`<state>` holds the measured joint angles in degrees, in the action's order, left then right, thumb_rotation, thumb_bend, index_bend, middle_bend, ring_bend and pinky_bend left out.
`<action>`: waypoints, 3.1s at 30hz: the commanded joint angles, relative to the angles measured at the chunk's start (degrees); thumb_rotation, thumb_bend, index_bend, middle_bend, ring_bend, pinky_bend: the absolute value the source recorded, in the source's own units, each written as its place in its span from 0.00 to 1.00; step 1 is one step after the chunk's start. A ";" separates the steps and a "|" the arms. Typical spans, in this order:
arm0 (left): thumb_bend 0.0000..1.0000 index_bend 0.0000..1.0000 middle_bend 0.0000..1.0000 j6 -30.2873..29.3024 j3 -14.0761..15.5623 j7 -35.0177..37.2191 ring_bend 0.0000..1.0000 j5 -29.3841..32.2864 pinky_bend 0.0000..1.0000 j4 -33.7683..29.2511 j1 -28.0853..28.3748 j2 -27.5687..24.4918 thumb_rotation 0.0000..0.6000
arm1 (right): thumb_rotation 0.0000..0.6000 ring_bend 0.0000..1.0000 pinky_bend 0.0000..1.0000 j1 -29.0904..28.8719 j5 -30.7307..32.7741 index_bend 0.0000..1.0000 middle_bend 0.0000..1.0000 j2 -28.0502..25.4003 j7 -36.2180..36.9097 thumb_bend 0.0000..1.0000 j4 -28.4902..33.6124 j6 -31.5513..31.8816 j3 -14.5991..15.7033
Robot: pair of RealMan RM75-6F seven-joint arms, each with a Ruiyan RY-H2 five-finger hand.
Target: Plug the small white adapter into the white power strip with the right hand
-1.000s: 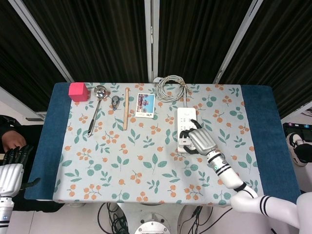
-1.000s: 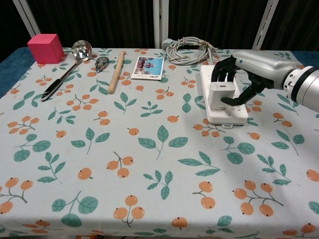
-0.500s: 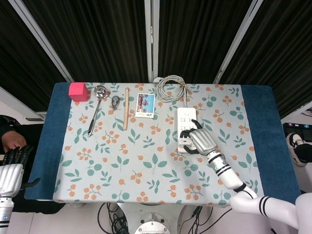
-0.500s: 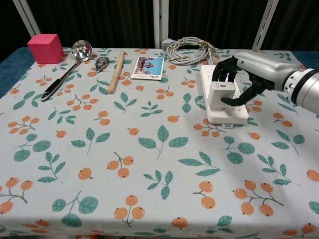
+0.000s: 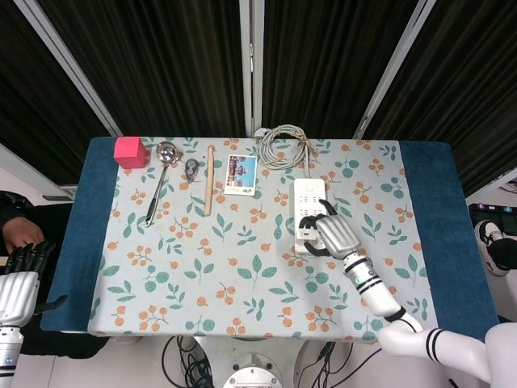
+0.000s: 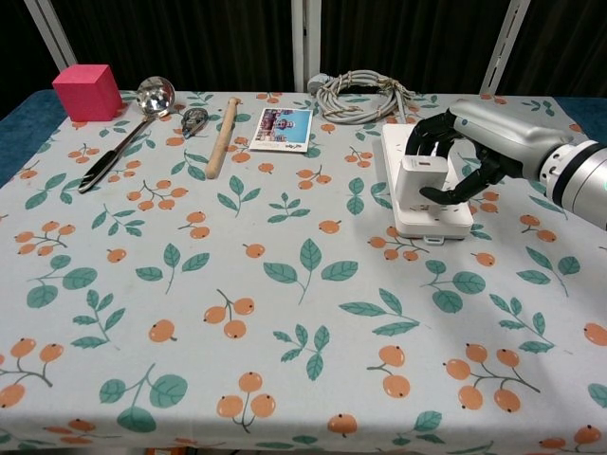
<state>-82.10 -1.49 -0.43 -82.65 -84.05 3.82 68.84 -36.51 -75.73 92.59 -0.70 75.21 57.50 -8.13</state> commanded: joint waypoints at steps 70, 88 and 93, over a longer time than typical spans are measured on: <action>0.03 0.10 0.04 -0.62 0.21 1.52 0.00 -0.65 0.00 1.42 -0.34 0.63 1.00 | 1.00 0.17 0.00 1.74 1.06 0.32 0.38 -1.79 -5.65 0.09 3.75 0.77 -0.32; 0.03 0.10 0.04 -1.83 0.41 0.55 0.00 -1.15 0.00 -0.69 -0.98 -0.40 1.00 | 1.00 0.43 0.43 3.54 -3.07 0.67 0.60 -6.17 15.52 0.42 14.65 5.71 -3.70; 0.03 0.10 0.04 -1.75 0.46 0.26 0.00 -1.08 0.00 -1.12 -1.04 -0.57 1.00 | 1.00 0.66 0.72 1.96 -3.08 0.88 0.81 -3.42 36.10 0.61 10.61 1.08 -5.06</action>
<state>-83.85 -1.02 -0.16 -83.74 -85.17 2.79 68.27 -33.55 -78.16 86.58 19.83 88.80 61.62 -11.46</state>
